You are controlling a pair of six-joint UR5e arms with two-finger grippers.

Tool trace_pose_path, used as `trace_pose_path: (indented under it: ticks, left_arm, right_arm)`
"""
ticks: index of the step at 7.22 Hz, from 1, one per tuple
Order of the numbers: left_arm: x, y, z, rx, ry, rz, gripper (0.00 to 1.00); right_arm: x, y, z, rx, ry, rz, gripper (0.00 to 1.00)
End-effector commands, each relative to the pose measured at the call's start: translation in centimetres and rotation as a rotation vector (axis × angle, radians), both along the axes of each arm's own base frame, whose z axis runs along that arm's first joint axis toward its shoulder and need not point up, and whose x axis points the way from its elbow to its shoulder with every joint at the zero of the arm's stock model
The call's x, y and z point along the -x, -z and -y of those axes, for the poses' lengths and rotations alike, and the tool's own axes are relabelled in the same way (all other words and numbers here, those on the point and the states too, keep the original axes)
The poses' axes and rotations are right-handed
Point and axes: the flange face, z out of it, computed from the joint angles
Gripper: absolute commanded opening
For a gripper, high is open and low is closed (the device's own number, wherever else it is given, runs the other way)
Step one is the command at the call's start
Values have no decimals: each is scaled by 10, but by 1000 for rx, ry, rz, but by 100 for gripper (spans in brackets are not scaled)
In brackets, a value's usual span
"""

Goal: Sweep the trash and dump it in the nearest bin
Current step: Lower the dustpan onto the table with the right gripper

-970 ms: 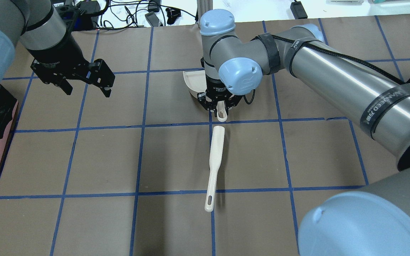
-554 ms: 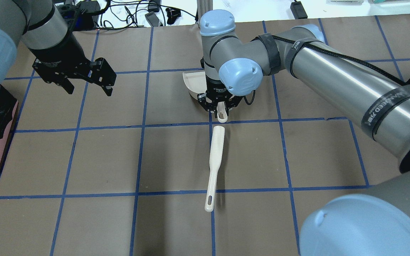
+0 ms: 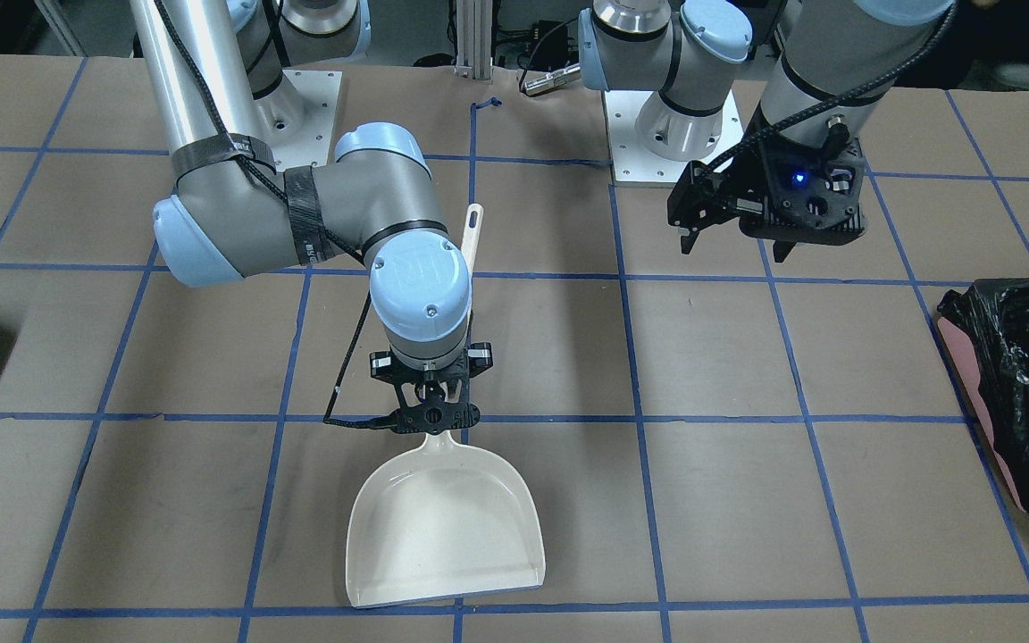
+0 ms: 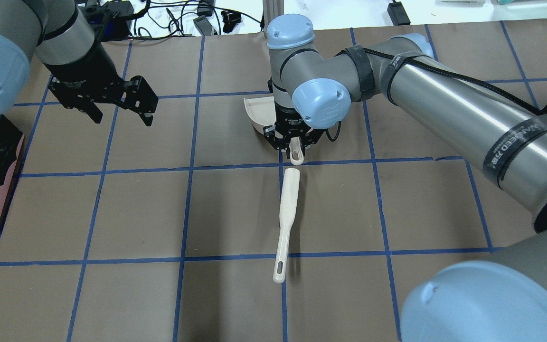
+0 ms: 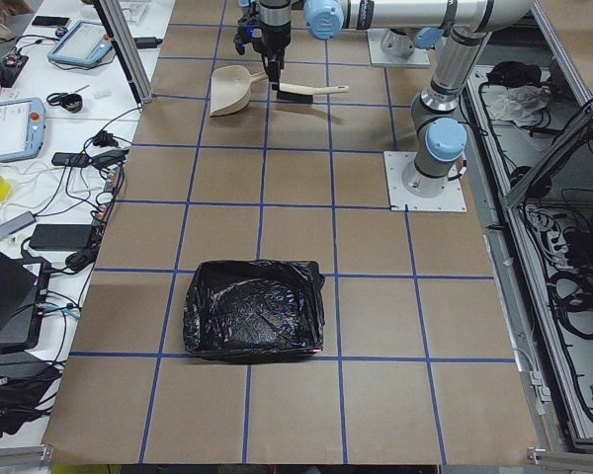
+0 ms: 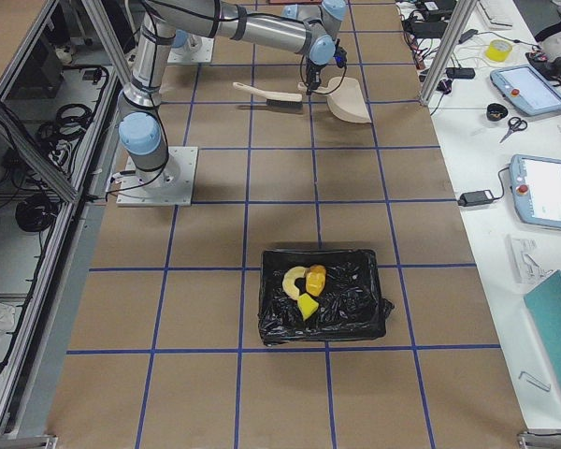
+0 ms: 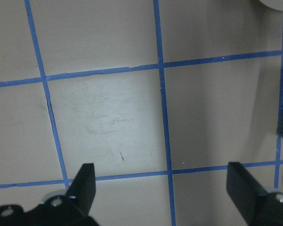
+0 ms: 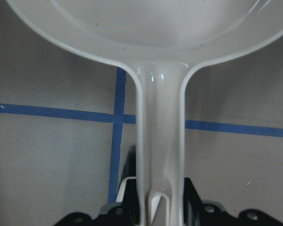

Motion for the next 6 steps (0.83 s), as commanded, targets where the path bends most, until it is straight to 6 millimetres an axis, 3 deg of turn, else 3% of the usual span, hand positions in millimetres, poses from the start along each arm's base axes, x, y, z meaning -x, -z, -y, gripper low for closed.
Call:
trace_pose_path:
  ticks: [1, 3, 6]
  left_arm:
    - [0, 1, 0, -1, 7, 0, 100]
    - [0, -1, 1, 13, 10, 3, 100]
    - [0, -2, 1, 14, 10, 5, 100]
  right_arm:
    - [-1, 0, 0, -4, 7, 13, 39]
    - [-2, -2, -1, -2, 10, 21, 41]
    - [-2, -1, -1, -4, -6, 19, 59]
